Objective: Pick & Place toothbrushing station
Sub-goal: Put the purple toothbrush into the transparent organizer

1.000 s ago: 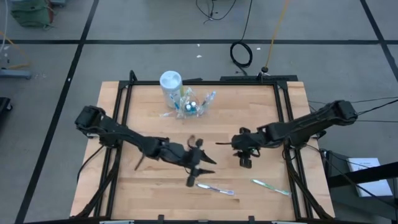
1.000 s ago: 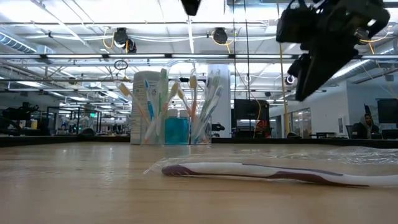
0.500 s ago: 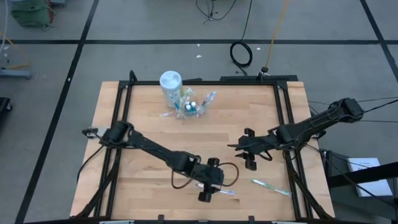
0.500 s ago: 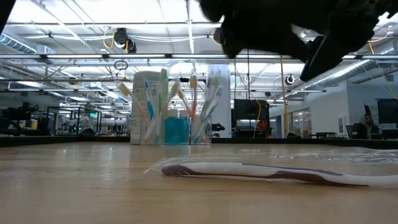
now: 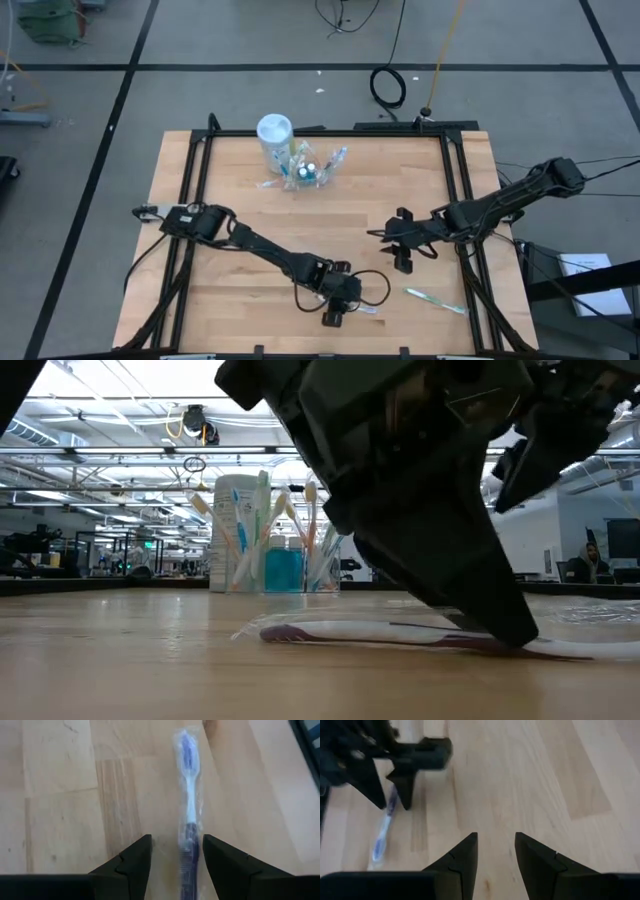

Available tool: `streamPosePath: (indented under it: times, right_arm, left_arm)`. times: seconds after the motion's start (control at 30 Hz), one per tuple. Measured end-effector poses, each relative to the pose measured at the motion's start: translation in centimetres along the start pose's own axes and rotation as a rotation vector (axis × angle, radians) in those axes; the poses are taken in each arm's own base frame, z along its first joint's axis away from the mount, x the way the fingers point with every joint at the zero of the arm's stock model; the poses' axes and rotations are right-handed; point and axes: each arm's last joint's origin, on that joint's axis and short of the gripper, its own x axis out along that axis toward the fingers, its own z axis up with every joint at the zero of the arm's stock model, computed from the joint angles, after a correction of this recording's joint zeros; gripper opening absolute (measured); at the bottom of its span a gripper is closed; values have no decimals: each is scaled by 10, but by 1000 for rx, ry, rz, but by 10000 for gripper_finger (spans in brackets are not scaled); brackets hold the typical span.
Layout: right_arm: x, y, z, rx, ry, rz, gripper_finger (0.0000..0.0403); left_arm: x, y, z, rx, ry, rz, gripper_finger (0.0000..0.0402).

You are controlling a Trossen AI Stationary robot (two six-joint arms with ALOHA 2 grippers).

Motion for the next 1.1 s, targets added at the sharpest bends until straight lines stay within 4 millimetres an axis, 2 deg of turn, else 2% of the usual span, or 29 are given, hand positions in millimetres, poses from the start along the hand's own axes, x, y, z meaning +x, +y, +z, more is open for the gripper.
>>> streamPosePath:
  times: [0.2,0.3,0.4,0.6,0.67,0.73,0.83,1.0,1.1]
  right_arm:
    - [4,-5,-10,31,33,-18,125]
    - [5,-6,-13,30,41,-22,125]
    - [5,-7,-14,30,42,-22,125]
    - [5,-7,-13,30,41,-21,125]
    - [5,-7,-14,30,42,-22,125]
    - [5,-7,-13,30,40,-20,125]
    - [5,-6,-13,31,36,-17,125]
    - [5,-6,-13,45,36,-18,125]
    - [5,-5,-11,49,18,-10,125]
  left_arm:
    - [6,1,-6,80,40,4,186]
    - [6,-1,-8,120,61,7,172]
    - [5,-1,-11,132,89,13,136]
    - [-2,6,-11,144,126,39,33]
    - [-9,8,-10,142,146,41,12]
    - [-17,8,-7,162,148,57,15]
    - [-32,6,-6,202,179,174,23]
    - [-80,-4,6,294,161,411,6]
    - [-107,-6,13,318,134,492,15]
